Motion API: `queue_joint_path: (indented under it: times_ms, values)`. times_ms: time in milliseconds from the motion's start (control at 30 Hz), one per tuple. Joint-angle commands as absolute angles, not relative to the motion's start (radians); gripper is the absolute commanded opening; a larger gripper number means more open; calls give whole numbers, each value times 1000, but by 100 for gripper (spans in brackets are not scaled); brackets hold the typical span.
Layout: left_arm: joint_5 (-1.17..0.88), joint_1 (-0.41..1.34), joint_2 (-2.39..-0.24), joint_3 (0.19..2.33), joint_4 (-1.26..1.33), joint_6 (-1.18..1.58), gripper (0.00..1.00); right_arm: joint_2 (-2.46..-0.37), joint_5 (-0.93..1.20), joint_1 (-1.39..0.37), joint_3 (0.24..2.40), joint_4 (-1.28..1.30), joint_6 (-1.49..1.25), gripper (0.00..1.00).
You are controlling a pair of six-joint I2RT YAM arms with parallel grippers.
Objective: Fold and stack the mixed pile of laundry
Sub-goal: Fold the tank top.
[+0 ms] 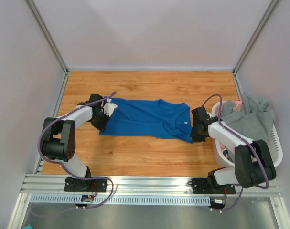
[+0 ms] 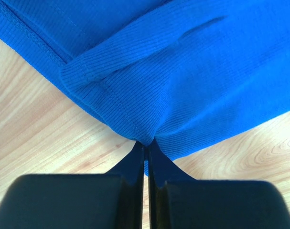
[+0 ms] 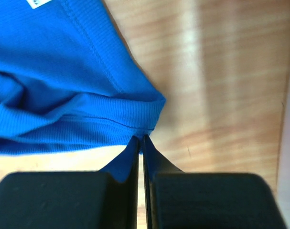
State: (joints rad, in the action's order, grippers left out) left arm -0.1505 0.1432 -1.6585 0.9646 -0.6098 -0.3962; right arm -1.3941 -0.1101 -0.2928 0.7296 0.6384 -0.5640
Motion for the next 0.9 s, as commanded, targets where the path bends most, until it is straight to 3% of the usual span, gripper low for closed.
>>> queue_joint_path:
  times_ms: [0, 233, 433, 700, 867]
  values:
    - [-160, 143, -1602, 901, -637, -439, 0, -1275, -103, -288, 709, 698, -584, 0]
    - [-126, 141, -1493, 821, -669, -480, 0, -1069, -39, -290, 692, 827, -621, 0]
    - [-126, 127, -1419, 799, -713, -503, 0, -1061, 24, -290, 741, 858, -617, 0]
    - [-94, 106, -1468, 839, -681, -515, 0, -1394, 83, -201, 856, 732, -581, 0]
    - [-104, 106, -1511, 859, -663, -517, 0, -1479, 43, -192, 916, 696, -607, 0]
